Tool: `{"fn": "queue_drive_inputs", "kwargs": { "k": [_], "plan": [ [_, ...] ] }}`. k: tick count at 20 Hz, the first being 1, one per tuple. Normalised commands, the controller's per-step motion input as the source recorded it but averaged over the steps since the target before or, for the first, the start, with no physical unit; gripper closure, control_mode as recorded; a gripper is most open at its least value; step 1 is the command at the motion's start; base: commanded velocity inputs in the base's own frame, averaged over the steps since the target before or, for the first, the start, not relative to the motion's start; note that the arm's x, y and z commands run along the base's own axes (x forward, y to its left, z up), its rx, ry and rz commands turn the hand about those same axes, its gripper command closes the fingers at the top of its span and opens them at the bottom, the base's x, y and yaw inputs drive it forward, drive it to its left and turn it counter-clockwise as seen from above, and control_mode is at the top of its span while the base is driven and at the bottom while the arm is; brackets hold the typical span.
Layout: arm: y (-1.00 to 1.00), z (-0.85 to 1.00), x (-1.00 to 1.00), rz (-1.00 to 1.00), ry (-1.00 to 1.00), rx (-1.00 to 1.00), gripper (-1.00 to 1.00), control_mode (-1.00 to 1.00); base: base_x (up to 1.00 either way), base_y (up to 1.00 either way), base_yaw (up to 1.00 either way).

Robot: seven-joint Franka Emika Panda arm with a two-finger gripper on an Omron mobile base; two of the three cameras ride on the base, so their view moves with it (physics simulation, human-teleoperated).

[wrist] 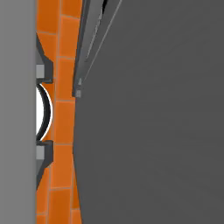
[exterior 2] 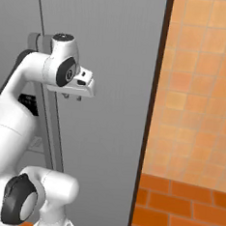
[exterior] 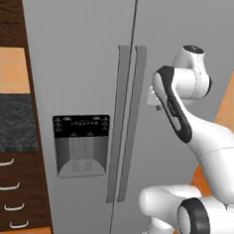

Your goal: Take the strawberry from the fridge and place it on top of the pancake, located on the dining counter.

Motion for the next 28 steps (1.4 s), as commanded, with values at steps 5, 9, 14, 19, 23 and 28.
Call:
{"fn": "queue_drive_inputs", "kwargs": {
  "k": [5, 9, 14, 19, 23, 28],
  "plan": [
    [0.00, 0.05, -0.46, -0.01, -0.22, 0.00, -1.00, -1.00, 0.00, 0.00, 0.00],
    [0.00, 0.12, -0.63, 0.00, -0.35, 0.00, -1.00, -1.00, 0.00, 0.00, 0.00],
    [0.05, 0.00, -0.50, 0.00, -0.06, 0.00, -1.00, -1.00, 0.00, 0.00, 0.00],
    [0.01, 0.00, -0.45, 0.00, 0.00, 0.00, -1.00, -1.00, 0.00, 0.00, 0.00],
    [0.01, 0.00, -0.35, 0.00, -0.04, 0.00, -1.00, -1.00, 0.00, 0.00, 0.00],
    [0.02, 0.00, -0.10, 0.00, -0.01, 0.00, -1.00, 1.00, -0.36, 0.16, 0.00]
  ]
}}
